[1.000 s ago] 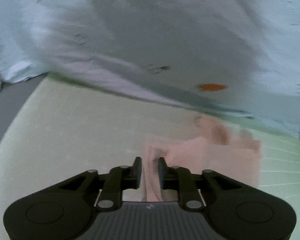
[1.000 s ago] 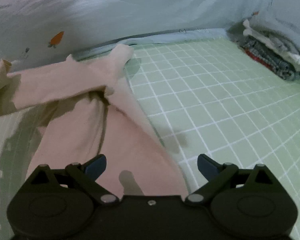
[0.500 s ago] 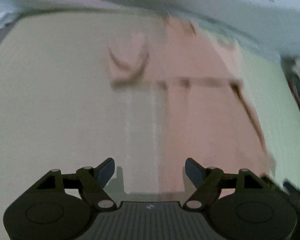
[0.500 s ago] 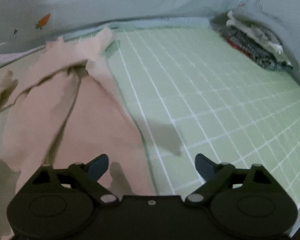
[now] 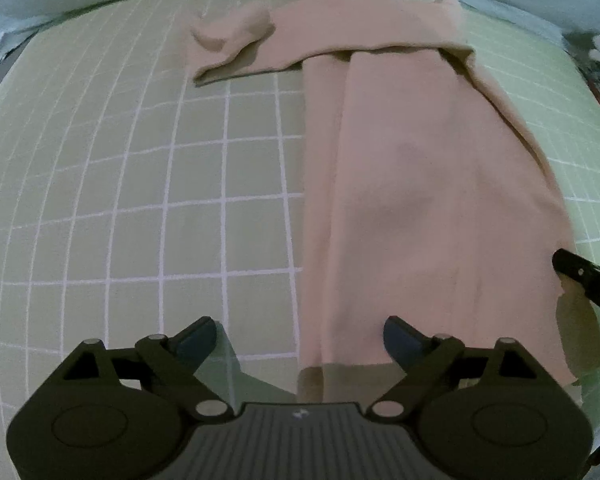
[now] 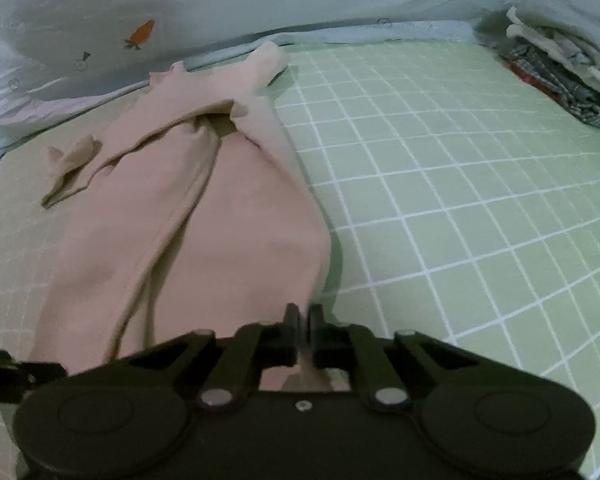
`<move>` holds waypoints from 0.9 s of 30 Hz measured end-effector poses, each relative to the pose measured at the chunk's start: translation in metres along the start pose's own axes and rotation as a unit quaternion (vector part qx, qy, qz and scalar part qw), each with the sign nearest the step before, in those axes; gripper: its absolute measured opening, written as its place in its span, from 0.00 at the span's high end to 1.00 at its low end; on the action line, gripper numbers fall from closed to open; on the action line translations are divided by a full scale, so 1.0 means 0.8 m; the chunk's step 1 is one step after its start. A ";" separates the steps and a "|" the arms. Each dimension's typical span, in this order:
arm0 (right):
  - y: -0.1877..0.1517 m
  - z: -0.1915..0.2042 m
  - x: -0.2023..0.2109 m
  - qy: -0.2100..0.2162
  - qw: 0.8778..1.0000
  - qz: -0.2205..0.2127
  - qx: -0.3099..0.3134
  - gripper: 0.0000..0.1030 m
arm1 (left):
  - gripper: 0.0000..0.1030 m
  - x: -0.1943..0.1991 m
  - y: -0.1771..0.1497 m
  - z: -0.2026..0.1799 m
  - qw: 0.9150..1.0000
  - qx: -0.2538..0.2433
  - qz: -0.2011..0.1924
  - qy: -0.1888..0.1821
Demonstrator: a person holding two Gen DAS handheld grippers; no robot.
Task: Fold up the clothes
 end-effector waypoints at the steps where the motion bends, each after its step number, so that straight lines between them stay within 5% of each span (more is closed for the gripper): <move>1: 0.000 0.001 0.001 -0.003 1.000 -0.001 0.001 0.95 | 0.12 0.000 -0.001 0.001 1.000 0.003 0.002 0.000; 27: -0.003 0.105 0.027 -0.002 0.999 -0.031 0.029 0.95 | 0.09 0.061 -0.071 0.063 0.999 -0.032 -0.007 -0.018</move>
Point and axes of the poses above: each gripper's, at about its wrist camera, not at the fingertips, and x roughly against the way its jaws point, z to its left, y to its top, the point moved 10 cm from there along -x, roughly the way its jaws point
